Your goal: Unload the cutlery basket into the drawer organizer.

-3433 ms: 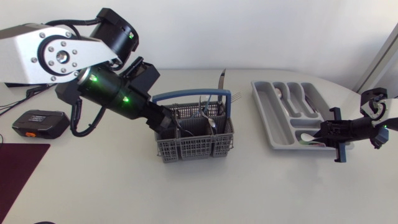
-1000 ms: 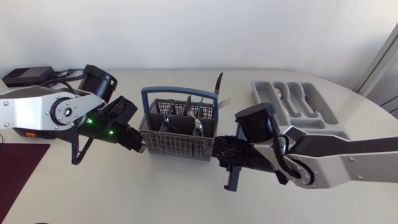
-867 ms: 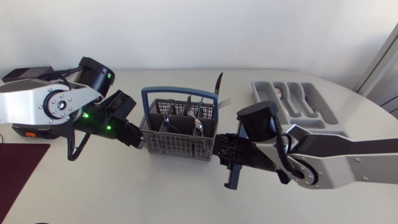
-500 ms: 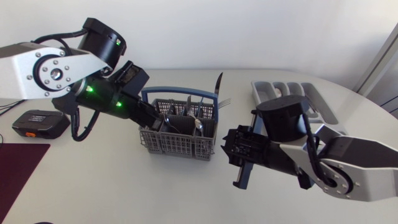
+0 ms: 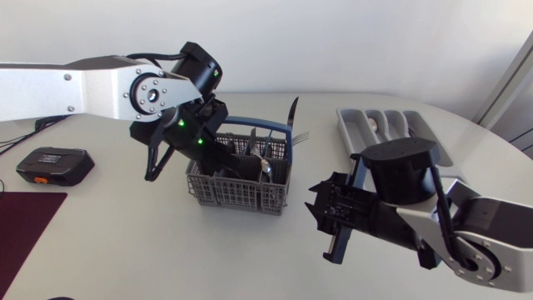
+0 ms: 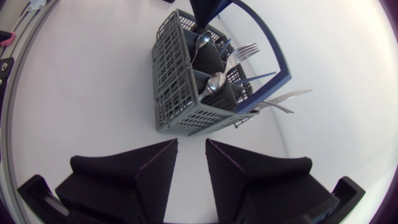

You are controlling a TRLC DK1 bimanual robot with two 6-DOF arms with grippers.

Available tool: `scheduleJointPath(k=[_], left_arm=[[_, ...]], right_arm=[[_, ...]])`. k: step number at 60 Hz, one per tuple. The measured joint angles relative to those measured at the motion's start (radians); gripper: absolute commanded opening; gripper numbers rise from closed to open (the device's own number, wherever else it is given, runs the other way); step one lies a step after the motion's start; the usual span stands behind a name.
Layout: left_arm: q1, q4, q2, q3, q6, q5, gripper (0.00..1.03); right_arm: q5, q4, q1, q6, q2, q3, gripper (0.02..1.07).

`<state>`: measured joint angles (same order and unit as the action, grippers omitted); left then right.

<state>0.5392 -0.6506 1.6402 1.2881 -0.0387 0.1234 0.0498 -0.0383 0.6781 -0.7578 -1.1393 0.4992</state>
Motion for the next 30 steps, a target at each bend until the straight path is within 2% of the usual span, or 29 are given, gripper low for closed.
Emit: scheduleJointPath(k=[13, 30], left_arm=[[0.001, -0.004, 0.065, 0.032, 0.04, 0.076, 0.4], [0.014, -0.006, 0.109, 0.039, 0.056, 0.095, 0.39]], right_arm=[[0.0, 0.0, -0.013, 0.0, 0.011, -0.017, 0.4], [0.0, -0.011, -0.02, 0.0, 0.014, -0.024, 0.4]])
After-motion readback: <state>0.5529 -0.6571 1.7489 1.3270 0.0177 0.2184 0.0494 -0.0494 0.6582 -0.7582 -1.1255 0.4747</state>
